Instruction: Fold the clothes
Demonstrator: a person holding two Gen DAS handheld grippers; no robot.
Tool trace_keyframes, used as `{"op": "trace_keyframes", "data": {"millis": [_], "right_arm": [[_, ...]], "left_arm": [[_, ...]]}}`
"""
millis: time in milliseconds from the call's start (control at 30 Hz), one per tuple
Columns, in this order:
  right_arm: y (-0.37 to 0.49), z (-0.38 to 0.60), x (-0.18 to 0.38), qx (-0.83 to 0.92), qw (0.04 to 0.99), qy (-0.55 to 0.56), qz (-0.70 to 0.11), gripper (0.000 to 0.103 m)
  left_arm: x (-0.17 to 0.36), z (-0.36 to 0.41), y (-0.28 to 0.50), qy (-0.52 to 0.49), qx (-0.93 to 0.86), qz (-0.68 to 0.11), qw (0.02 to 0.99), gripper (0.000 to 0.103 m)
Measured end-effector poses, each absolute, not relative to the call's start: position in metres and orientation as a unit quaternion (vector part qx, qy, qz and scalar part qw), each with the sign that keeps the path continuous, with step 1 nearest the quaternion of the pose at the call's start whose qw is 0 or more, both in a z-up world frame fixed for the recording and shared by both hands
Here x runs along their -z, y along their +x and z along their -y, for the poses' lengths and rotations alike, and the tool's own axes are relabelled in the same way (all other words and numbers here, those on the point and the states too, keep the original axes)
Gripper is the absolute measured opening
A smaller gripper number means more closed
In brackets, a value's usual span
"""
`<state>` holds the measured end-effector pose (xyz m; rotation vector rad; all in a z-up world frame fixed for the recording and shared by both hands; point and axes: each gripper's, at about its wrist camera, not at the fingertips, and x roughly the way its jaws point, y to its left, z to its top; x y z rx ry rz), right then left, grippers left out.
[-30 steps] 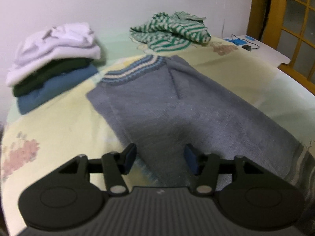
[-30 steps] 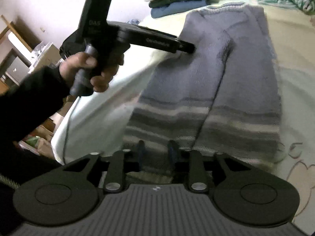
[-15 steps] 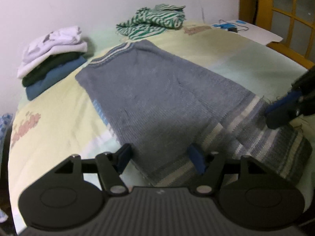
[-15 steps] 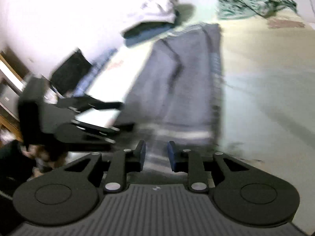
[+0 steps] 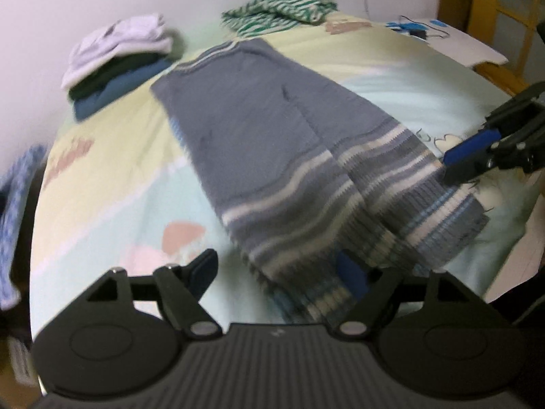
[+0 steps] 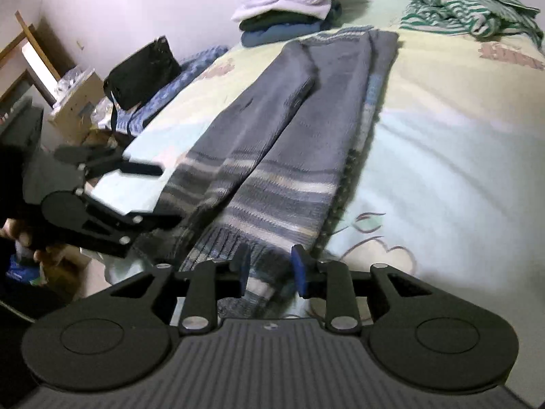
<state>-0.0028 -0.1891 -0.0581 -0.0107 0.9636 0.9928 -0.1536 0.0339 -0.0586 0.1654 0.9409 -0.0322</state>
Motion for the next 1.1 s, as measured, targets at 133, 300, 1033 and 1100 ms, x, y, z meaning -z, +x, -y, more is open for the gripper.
{"op": "trace_keyframes", "data": {"millis": [133,300,1033,1100], "right_arm": [[0.002,0.203,0.061,-0.459,0.758,0.005,-0.464,0.032],[0.001,0.204,0.069,-0.468,0.742,0.007,-0.48,0.033],[-0.008,0.172,0.068,-0.458,0.726,-0.009,-0.513,0.036],[-0.007,0.173,0.069,-0.447,0.726,0.005,-0.522,0.036]], "left_arm": [[0.061,-0.032,-0.17,0.053,-0.005,-0.465,0.884,0.079],[0.066,-0.035,-0.163,-0.03,-0.016,-0.477,0.878,0.076],[0.082,-0.018,-0.144,-0.021,0.025,-0.504,0.863,0.102],[0.083,-0.02,-0.144,-0.023,0.03,-0.499,0.866,0.102]]}}
